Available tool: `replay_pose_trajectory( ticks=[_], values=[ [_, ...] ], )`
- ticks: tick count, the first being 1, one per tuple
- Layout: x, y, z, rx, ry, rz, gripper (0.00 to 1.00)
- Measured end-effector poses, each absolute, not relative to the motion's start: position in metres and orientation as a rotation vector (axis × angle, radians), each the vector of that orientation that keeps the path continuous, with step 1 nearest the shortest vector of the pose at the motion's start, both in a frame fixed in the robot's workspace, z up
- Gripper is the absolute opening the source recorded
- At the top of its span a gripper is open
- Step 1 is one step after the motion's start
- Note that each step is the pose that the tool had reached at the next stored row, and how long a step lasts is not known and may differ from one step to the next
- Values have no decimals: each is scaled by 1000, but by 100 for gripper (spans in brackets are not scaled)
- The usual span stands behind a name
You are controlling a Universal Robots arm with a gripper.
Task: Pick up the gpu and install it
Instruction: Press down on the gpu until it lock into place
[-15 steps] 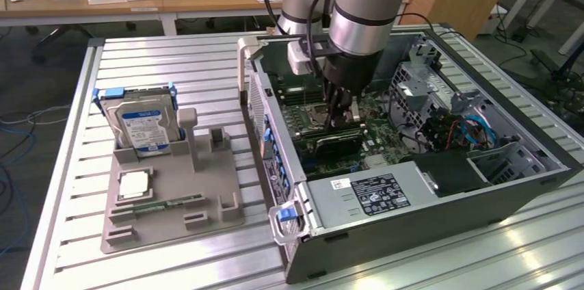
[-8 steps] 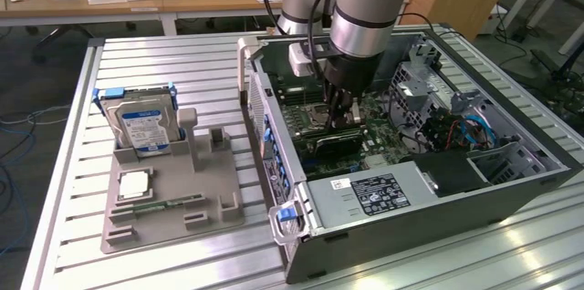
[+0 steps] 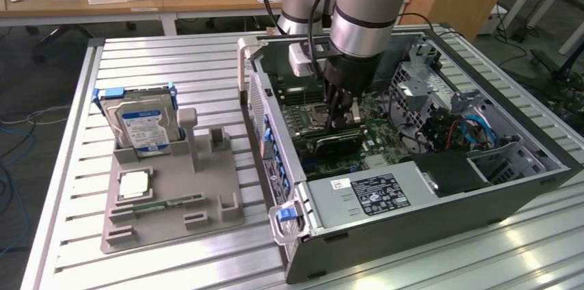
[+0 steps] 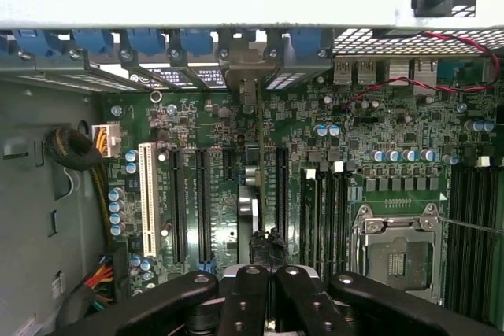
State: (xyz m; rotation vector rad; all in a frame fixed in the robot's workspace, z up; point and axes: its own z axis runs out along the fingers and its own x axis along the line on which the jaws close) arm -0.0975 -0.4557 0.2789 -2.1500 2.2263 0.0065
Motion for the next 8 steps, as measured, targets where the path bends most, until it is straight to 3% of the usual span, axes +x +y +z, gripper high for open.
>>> replay_pose_trajectory(
  ticks=[8],
  values=[
    [-98, -455, 276, -2150, 2226, 7, 11]
  ],
)
